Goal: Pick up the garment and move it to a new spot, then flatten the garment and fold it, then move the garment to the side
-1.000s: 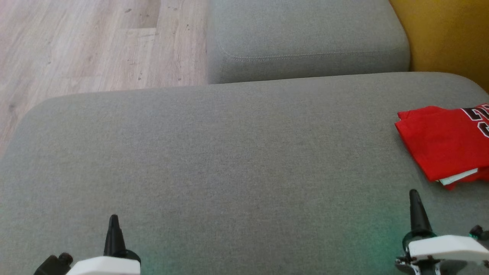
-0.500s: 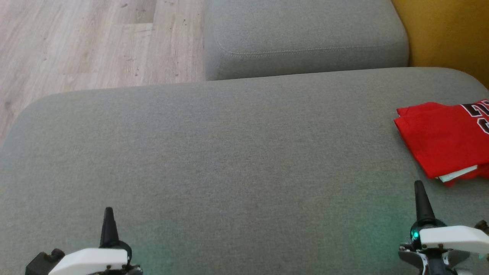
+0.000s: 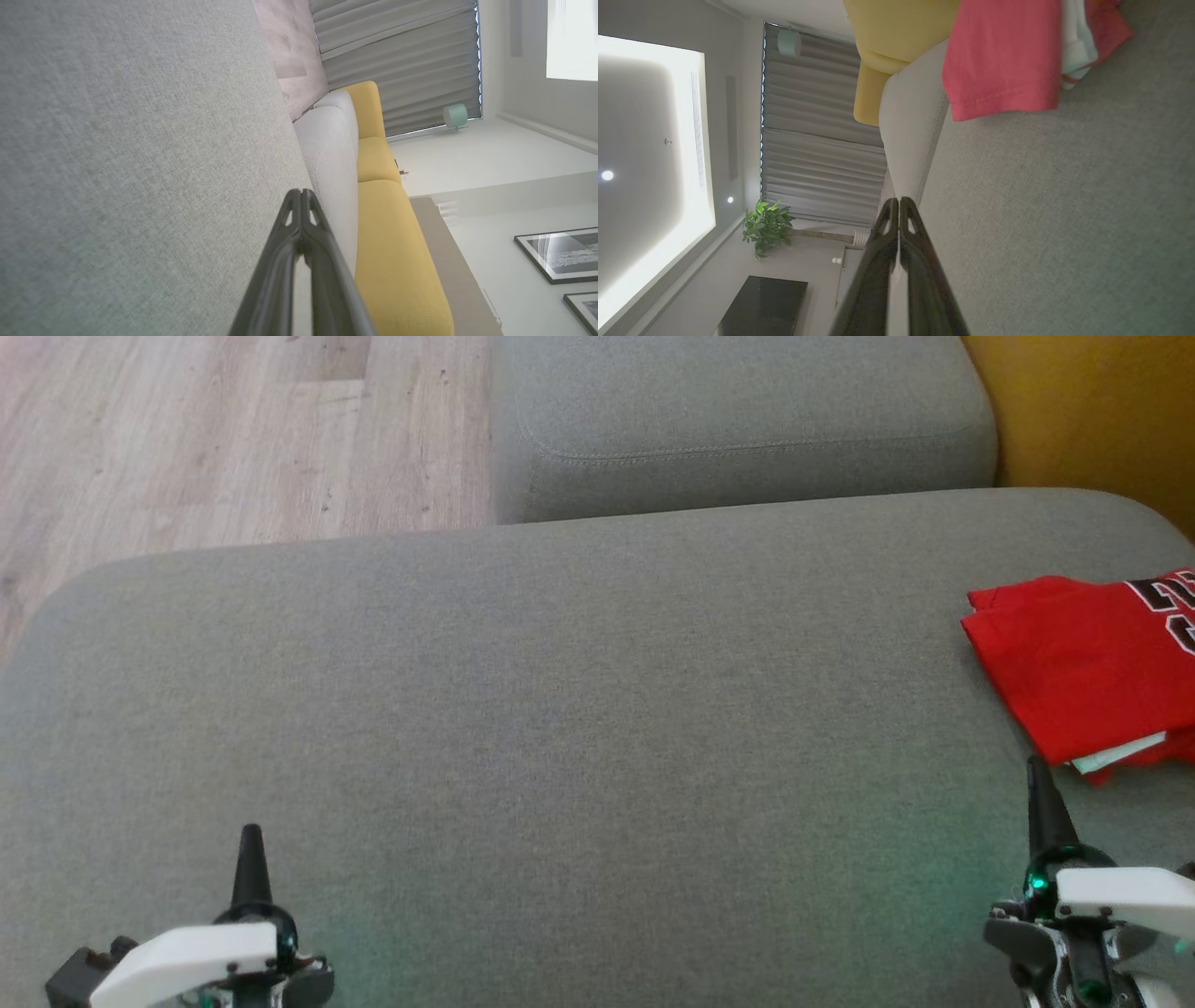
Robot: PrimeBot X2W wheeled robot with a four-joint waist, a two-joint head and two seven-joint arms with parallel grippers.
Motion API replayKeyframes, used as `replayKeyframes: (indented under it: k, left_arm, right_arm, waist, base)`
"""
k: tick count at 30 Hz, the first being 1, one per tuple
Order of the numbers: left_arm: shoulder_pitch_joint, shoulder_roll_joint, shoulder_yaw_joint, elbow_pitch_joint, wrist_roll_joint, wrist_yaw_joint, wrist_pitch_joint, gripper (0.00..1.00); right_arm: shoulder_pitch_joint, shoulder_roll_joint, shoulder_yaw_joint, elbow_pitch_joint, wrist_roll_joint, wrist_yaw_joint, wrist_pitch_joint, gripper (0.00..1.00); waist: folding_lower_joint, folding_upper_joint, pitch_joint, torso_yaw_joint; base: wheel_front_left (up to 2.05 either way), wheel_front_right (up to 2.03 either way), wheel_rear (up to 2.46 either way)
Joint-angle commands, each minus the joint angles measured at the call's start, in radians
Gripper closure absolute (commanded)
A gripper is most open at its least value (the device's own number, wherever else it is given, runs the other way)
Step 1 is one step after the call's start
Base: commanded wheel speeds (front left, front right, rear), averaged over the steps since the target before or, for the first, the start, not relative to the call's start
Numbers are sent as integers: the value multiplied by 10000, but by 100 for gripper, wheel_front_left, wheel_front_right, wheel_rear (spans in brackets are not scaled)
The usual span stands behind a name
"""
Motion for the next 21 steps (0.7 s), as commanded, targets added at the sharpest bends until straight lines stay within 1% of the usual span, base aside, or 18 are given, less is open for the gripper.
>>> replayKeyframes:
  k: [1,2,20,21]
  left_arm:
    - [-654,92,454,-238,-404,-147,108,100]
    - [-654,92,454,-238,-404,-147,108,100]
    - [-1198,59,974,-14,-2513,-548,643,100]
    - [-1198,56,978,-14,-2509,-548,646,100]
  right_arm:
    - [-566,-33,61,-286,417,58,144,100]
    - [-566,-33,61,-286,417,58,144,100]
    - [-1128,38,-328,-130,2405,67,681,100]
    - [-1128,41,-332,-130,2401,67,684,100]
  waist:
    - [0,0,24,-14]
    - [0,0,24,-14]
    - [0,0,213,-116]
    - [0,0,213,-116]
  base:
    - [0,0,0]
    - [0,0,0]
    - [0,0,0]
    - [0,0,0]
